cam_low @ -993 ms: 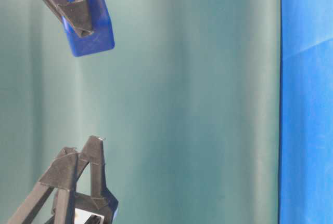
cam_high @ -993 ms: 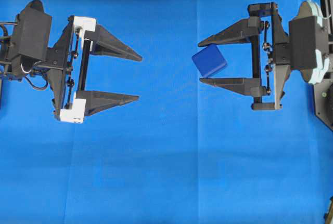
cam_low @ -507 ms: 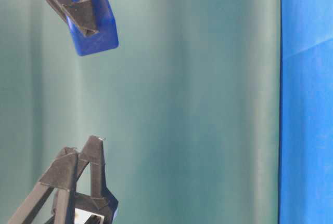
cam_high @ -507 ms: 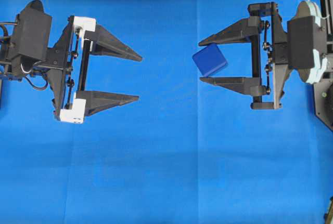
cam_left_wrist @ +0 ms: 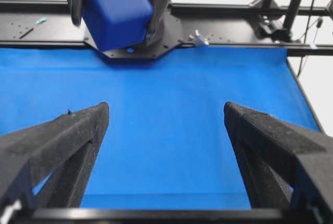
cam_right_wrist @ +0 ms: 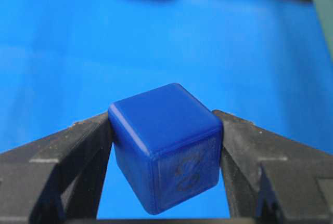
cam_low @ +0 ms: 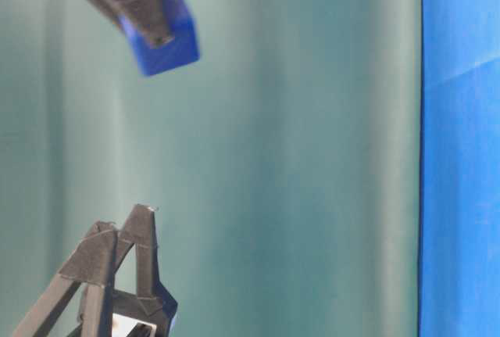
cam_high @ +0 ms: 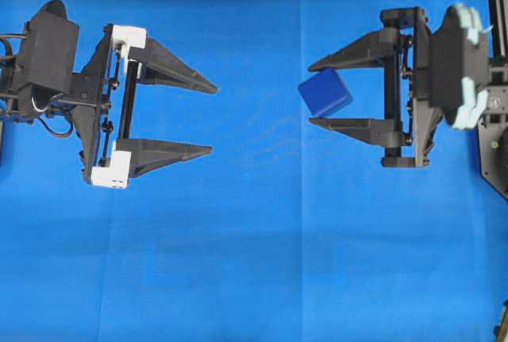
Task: Handover the blue block to the right arm after grasping it with the left arm, then place it in the designated position.
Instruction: 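Carry the cube with the right gripper and lower it to the table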
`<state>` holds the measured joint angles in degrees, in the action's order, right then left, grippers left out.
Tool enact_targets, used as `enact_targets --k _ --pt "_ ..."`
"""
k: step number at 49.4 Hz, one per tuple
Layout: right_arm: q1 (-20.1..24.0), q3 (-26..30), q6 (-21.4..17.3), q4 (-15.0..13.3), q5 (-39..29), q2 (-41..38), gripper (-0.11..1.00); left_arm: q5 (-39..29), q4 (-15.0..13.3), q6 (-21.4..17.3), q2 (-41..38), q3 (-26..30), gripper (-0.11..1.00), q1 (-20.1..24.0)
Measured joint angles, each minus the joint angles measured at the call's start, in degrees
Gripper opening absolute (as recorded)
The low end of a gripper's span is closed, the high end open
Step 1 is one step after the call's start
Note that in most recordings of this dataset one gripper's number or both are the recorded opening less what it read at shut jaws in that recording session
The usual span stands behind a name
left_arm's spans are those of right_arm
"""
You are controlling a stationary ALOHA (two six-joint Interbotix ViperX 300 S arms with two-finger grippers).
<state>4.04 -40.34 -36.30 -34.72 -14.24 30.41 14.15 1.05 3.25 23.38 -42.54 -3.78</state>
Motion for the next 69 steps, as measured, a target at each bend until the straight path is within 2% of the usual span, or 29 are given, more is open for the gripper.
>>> enact_targets --k 9,15,58,69 --pt "3.4 0.0 0.1 0.4 -8.6 0.0 0.52 0.0 0.0 0.0 0.0 0.0 0.93 0.0" --pt "4.9 0.0 0.0 0.8 -11.6 0.0 0.52 0.0 0.1 0.0 0.0 0.0 0.93 0.0" --pt "4.8 0.0 -0.1 0.9 -12.0 0.0 0.52 0.0 0.0 0.1 0.0 0.0 0.93 0.0" --pt "4.8 0.0 -0.1 0.9 -9.8 -2.2 0.52 0.0 0.0 0.0 0.0 0.0 0.93 0.1"
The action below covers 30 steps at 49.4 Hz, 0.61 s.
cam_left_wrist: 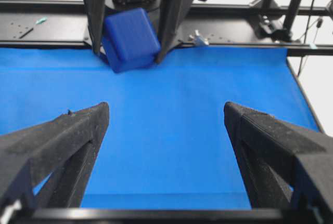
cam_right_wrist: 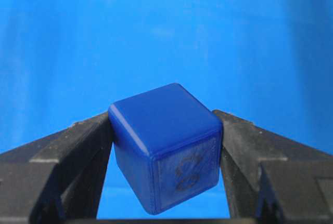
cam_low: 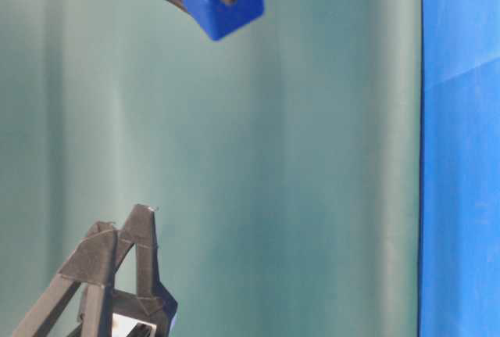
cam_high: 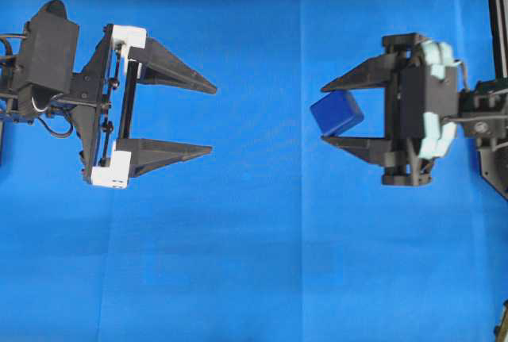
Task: Handover the blue block to the right arm after grasping it with the left arm, then place it in the designated position.
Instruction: 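Carry the cube with the right gripper and lower it to the table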
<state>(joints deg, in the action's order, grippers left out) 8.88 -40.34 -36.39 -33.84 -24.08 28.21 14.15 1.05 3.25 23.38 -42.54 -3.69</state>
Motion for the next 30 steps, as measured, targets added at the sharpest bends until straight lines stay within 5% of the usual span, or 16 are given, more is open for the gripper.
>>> enact_targets --k 30 --pt "-3.5 1.6 -2.4 0.0 19.9 -24.6 0.52 0.0 0.0 0.0 0.1 0.1 0.93 -0.1"
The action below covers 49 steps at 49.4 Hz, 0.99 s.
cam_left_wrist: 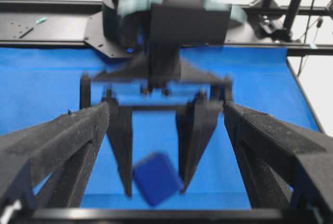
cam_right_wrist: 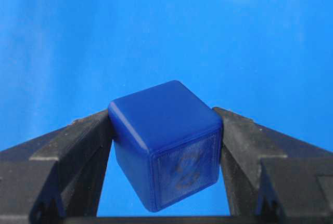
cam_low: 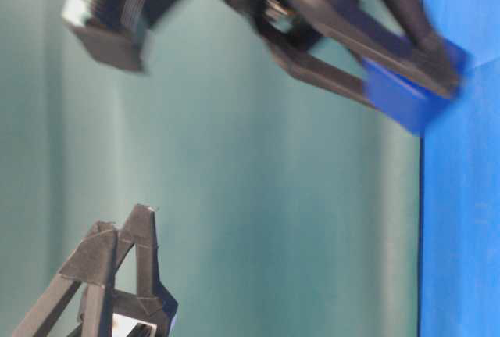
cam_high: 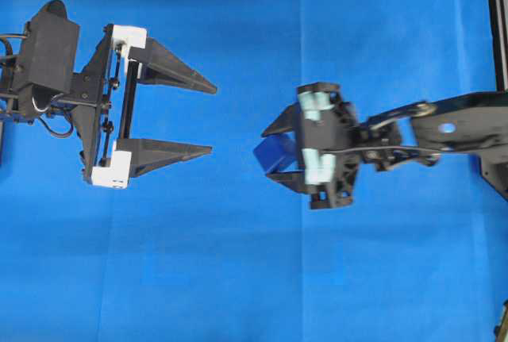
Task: Handover the blue block to the right arm after grasping it with the left arm, then place it in the designated position.
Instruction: 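Carry the cube with the right gripper and lower it to the table, then open the right gripper to release the cube on the table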
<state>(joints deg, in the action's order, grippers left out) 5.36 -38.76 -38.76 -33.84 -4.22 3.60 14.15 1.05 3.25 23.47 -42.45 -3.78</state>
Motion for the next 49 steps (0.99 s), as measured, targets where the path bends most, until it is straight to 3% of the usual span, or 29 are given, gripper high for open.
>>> enact_targets --k 29,49 --pt "-2.6 5.7 0.0 0.3 10.8 -16.3 0.52 0.0 0.0 0.0 -0.2 -0.1 0.93 0.0" --pt "-2.9 5.7 -0.1 1.3 11.8 -17.2 0.52 0.0 0.0 0.0 -0.2 -0.1 0.93 0.0"
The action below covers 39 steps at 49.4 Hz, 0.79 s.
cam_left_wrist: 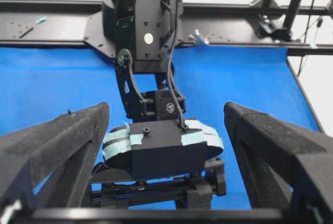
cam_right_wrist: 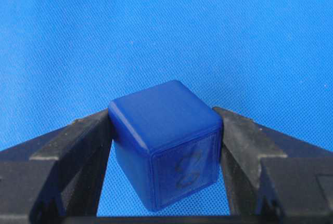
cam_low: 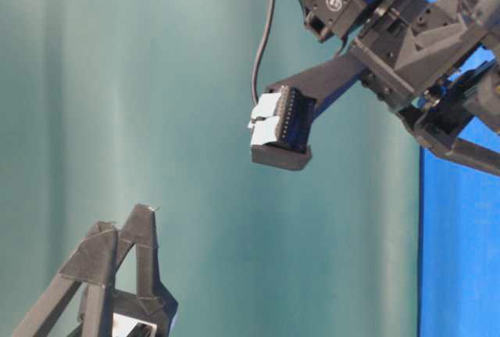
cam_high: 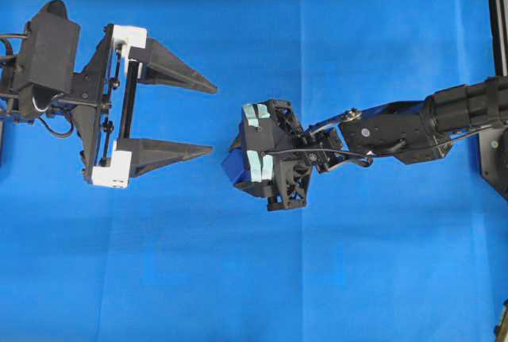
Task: Handover the blue block to the right arm after grasping it with the left arm, then place it in the designated position.
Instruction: 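Open the right gripper to release the cube on the table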
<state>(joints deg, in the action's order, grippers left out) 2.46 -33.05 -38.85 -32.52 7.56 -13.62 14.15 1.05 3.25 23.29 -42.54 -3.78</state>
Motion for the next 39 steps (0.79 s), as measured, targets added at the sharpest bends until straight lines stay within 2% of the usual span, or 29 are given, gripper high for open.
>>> enact_targets --k 20,28,29,35,39 --pt "-0.1 0.0 0.0 0.0 0.1 0.0 0.52 0.0 0.0 0.0 0.1 0.1 0.93 0.0" --pt "-0.2 0.0 0.0 1.3 0.1 0.0 0.53 0.0 0.0 0.1 0.0 0.1 0.93 0.0" --pt "-0.2 0.0 0.0 1.5 0.0 0.0 0.55 0.0 0.0 0.0 0.0 0.0 0.93 0.0" --pt "-0.2 0.0 -0.1 2.0 0.0 0.0 0.88 0.0 0.0 0.0 0.1 0.0 0.93 0.0" --pt "-0.2 0.1 -0.1 2.1 0.0 0.0 0.98 0.0 0.0 0.0 0.1 0.1 0.93 0.0"
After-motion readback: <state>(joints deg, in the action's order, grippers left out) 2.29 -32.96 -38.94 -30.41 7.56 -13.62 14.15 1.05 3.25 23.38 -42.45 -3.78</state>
